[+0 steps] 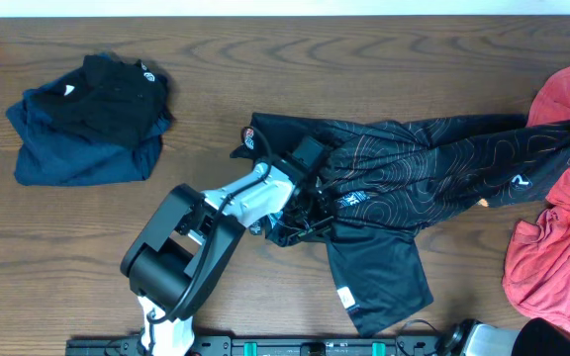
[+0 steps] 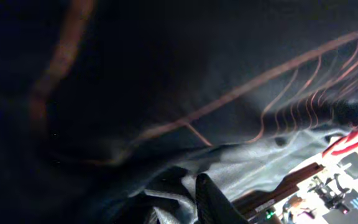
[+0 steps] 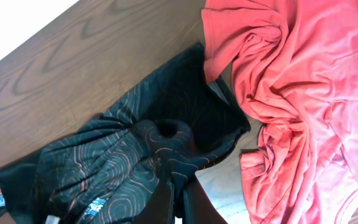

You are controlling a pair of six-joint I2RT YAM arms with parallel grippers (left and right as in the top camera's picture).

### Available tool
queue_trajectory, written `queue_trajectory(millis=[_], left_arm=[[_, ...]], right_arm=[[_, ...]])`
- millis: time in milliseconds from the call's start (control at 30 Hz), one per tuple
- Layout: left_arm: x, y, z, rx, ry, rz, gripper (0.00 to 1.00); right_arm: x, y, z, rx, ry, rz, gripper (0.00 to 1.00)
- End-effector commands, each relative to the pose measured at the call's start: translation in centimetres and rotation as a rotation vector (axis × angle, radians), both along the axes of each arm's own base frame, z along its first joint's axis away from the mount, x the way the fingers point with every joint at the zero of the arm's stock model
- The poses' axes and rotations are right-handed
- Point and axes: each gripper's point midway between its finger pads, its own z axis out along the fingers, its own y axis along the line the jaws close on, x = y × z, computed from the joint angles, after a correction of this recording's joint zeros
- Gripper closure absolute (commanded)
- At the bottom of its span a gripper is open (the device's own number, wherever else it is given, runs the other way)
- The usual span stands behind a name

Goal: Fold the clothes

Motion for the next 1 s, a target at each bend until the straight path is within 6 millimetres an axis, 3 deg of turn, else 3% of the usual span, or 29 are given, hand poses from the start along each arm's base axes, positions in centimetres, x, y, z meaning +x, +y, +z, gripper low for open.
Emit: queue_trajectory(millis=[0, 33, 200, 367, 633, 967], left_arm=[[0.0, 0.5, -0.9, 0.036, -0.011, -0.008, 0.85], [0.0, 0.4, -0.9, 0.036, -0.018, -0.01, 0.94], [0.7, 0.1, -0.9, 0.025, -0.07, -0.033, 0.94], [2.4, -0.5, 2.4, -0.059, -0.196, -0.094, 0.94], [7.0, 1.2, 12.8, -0.196, -0.631, -0.164, 0.94], [8.9, 5.9, 26.5, -0.299, -1.127, -0.134, 0.94]], right_arm=[[0.3, 0.5, 0.3, -0.002, -0.01, 0.023, 0.96], [0.3, 0.5, 0.3, -0.002, -0.01, 0.023, 0.97], [0.3, 0.5, 0.3, -0.002, -0.01, 0.023, 0.96], [0.3, 0.5, 0.3, -0.002, -0.011, 0.023, 0.96], [0.4, 0.4, 0.4, -0.004, -0.013, 0.023, 0.97], [0.4, 0.7, 0.5, 0.0, -0.018, 0.035, 0.98]])
